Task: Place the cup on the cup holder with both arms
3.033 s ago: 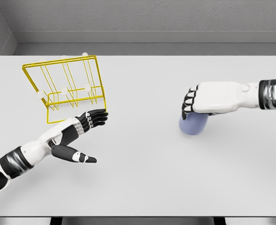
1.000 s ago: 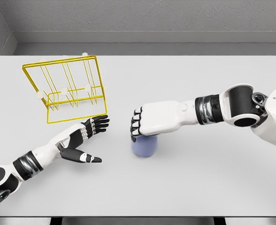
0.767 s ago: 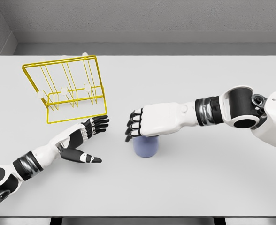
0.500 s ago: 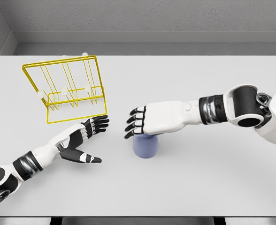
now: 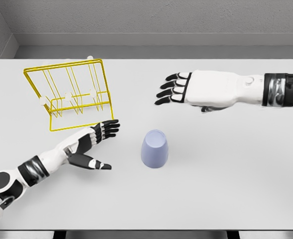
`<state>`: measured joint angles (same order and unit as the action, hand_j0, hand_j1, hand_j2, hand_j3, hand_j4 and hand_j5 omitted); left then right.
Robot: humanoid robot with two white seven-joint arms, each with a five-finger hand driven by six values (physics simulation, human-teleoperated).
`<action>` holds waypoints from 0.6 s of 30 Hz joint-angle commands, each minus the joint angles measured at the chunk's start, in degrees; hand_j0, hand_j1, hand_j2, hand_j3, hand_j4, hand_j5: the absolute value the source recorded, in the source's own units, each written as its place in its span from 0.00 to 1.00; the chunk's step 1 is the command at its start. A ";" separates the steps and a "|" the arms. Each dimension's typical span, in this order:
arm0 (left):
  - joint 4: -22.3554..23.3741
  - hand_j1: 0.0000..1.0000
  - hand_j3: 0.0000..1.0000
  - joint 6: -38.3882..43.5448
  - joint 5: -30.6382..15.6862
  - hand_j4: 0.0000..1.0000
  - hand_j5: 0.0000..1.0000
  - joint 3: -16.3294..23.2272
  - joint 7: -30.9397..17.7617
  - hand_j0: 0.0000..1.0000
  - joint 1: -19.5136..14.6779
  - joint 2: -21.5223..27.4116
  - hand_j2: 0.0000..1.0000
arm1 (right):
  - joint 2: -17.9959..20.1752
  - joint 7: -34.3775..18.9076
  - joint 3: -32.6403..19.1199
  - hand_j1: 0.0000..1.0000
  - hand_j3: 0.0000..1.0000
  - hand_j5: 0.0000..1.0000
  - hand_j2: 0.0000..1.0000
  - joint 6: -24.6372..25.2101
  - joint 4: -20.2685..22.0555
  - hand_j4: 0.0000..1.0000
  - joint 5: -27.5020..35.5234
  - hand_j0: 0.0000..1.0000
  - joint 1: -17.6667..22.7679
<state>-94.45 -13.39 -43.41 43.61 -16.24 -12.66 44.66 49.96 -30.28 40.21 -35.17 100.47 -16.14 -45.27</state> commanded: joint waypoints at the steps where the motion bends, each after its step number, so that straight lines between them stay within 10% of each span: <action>1: 0.06 1.00 1.00 1.26 0.52 1.00 1.00 0.34 0.15 1.00 -0.09 -1.24 1.00 | 4.79 0.05 -6.80 1.00 1.00 1.00 1.00 0.17 -1.50 1.00 6.29 1.00 0.26; 10: 3.05 1.00 1.00 5.04 3.33 1.00 1.00 3.06 0.42 1.00 -5.27 -7.48 1.00 | 2.87 0.05 -30.62 1.00 1.00 1.00 1.00 0.17 -9.59 1.00 14.73 1.00 25.22; 18: 3.13 1.00 1.00 6.36 4.92 1.00 1.00 3.15 0.50 1.00 -6.50 -9.32 1.00 | -8.30 -0.57 -40.29 1.00 1.00 1.00 1.00 0.17 -12.49 1.00 14.99 1.00 33.05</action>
<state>-91.33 -7.36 -38.77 46.74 -15.74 -19.16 35.72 43.65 -30.80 2.27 -35.18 88.25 -1.96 -11.78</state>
